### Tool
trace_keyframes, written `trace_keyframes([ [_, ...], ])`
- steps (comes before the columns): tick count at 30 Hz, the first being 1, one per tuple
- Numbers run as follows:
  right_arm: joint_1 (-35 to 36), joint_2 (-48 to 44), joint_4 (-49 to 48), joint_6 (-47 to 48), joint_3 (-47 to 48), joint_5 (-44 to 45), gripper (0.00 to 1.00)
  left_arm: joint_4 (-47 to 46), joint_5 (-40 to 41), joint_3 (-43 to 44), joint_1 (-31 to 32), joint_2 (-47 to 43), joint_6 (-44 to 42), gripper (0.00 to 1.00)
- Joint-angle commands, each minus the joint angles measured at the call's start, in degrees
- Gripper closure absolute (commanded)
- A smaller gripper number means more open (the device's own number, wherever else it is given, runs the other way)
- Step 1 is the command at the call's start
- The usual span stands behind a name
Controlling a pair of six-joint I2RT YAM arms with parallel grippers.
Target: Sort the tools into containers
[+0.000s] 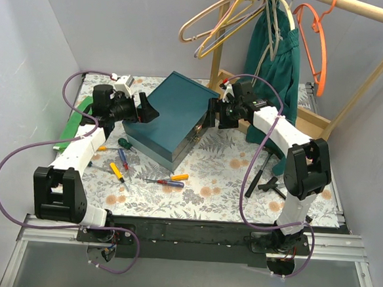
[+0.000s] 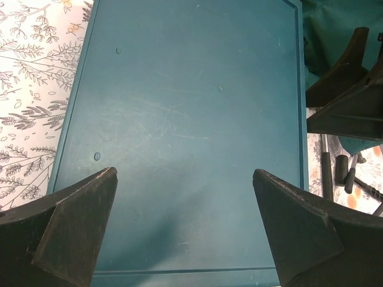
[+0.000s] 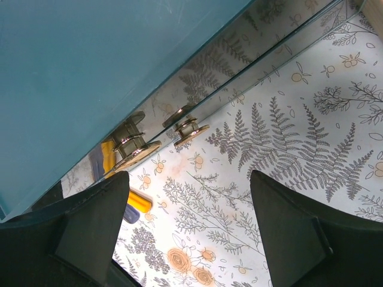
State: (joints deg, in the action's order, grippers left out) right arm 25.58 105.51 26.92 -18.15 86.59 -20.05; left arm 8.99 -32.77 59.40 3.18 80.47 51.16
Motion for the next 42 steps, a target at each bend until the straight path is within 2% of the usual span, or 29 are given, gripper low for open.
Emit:
trace_keyframes([
  [1,1.0,-0.5,-0.1,-0.9,3.2,-0.6,0.1,0.4,0.3,-1.6,0.0,-3.0,-0.1,0.02],
  [18,3.7,3.6,-0.8,-3.8,2.1,6.5,0.11,0.2,0.8,-3.0,0.0,-4.1,0.3,0.02],
  [24,3.9,1.8,4.7,-3.6,-0.5,22.0,0.12,0.4,1.7,-2.8,0.0,-4.3,-0.3,0.02],
  [30,-0.4,-3.4,5.4,-5.3,-7.6,23.1,0.12,0.3,3.2,-3.5,0.0,-3.5,-1.0,0.02],
  [42,-7.4,-12.9,8.8,0.7,-14.9,22.9,0.15,-1.3,3.7,-3.8,0.0,-2.0,-0.5,0.02],
])
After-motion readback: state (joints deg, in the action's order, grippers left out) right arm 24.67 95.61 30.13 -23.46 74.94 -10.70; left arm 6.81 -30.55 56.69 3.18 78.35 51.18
